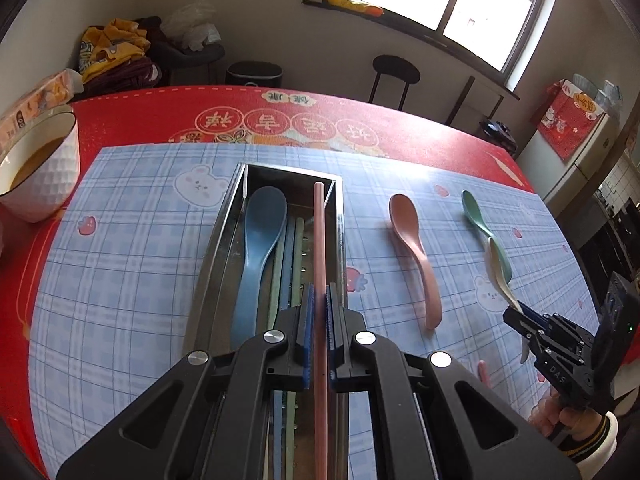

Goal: Organize utensils
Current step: 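Lower pink chopstick into the steel tray, open left tool while right holds beige spoon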

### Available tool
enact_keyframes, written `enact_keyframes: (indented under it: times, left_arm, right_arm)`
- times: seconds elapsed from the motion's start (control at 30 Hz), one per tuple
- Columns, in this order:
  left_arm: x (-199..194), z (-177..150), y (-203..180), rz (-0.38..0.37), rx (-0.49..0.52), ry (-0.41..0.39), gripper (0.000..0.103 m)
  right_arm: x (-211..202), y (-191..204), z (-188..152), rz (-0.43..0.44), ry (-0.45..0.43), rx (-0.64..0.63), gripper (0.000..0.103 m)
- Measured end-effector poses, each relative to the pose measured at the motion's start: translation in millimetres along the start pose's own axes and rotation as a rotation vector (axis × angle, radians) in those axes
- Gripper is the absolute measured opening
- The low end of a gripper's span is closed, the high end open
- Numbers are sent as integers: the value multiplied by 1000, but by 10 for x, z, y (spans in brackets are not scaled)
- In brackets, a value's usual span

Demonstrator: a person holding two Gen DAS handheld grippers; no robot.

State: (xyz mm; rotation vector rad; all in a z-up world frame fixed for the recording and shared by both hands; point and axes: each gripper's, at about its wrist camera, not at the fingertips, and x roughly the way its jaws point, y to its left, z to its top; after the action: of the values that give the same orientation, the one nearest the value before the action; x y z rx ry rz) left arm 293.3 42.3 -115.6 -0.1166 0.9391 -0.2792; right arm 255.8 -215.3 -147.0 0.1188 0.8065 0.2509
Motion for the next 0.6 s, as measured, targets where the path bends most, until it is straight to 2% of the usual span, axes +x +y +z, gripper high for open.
enact_keyframes:
  times: [0.13, 0.37, 0.5, 0.6]
  left_arm:
    - [211, 3, 51, 22, 2, 66, 6]
    - [319, -31, 42, 14, 15, 110, 6]
    - [203, -45, 20, -2, 32, 76, 9]
    - [-11, -118, -36, 38, 83, 5, 18]
  right_arm:
    - [1, 3, -4, 1, 3, 1, 14]
    - [10, -12, -1, 1, 7, 4, 14]
    - [26, -4, -1, -5, 11, 0, 14]
    - [42, 3, 8, -10, 13, 0, 14]
